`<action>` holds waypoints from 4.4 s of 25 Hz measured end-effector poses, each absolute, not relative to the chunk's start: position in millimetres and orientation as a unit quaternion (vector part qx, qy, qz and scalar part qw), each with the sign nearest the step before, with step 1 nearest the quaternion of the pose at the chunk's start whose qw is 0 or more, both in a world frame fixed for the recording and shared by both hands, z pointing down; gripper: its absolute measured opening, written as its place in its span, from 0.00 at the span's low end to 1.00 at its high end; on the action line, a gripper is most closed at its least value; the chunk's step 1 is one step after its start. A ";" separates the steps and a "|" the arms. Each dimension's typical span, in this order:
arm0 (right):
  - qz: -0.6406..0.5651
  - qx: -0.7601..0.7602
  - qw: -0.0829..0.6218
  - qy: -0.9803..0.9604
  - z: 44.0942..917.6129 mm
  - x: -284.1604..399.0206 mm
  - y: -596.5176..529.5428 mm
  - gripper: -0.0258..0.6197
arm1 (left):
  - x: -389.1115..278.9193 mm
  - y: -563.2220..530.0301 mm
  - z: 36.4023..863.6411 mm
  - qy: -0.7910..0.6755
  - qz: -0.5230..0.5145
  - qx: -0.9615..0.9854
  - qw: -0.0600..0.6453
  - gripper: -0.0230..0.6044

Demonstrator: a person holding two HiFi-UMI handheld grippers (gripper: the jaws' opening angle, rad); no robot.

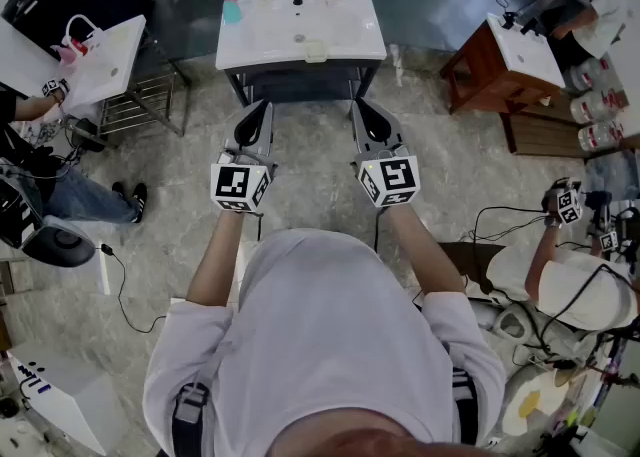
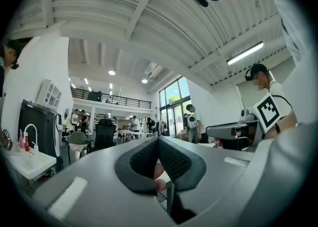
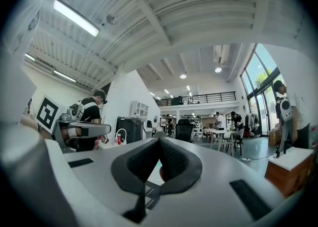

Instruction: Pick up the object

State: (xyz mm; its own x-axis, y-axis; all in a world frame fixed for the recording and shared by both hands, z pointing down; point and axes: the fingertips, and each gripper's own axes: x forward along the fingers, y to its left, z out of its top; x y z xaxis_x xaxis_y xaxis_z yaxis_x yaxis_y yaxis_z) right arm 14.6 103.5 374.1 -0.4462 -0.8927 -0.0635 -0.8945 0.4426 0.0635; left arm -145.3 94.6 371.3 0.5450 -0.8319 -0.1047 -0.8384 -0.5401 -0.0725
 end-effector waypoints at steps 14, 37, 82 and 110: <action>0.042 -0.530 0.009 0.847 383.5 26.2 100.3 0.04 | -134.2 91.2 377.7 0.474 0.010 -0.878 0.059 0.03; 0.013 -0.509 -0.016 0.861 438.5 125.6 98.3 0.04 | -85.5 113.4 408.5 0.541 -0.026 -0.840 0.040 0.03; 0.020 -0.554 -0.082 0.828 450.1 18.5 -258.7 0.04 | -165.5 -258.3 438.0 0.487 0.009 -0.873 -0.011 0.03; -0.225 -0.519 -0.038 0.824 556.3 55.1 -318.8 0.54 | -178.6 -241.3 453.7 0.595 -0.050 -0.802 -0.021 0.03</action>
State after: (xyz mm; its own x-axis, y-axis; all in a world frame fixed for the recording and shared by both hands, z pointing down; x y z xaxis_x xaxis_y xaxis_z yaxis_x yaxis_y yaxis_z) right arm 55.1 -318.8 556.3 -0.4574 -0.8383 0.2968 -0.8728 0.3593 -0.3302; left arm -178.6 -241.3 453.7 0.2861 -0.9524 0.1050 -0.9566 -0.2902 -0.0262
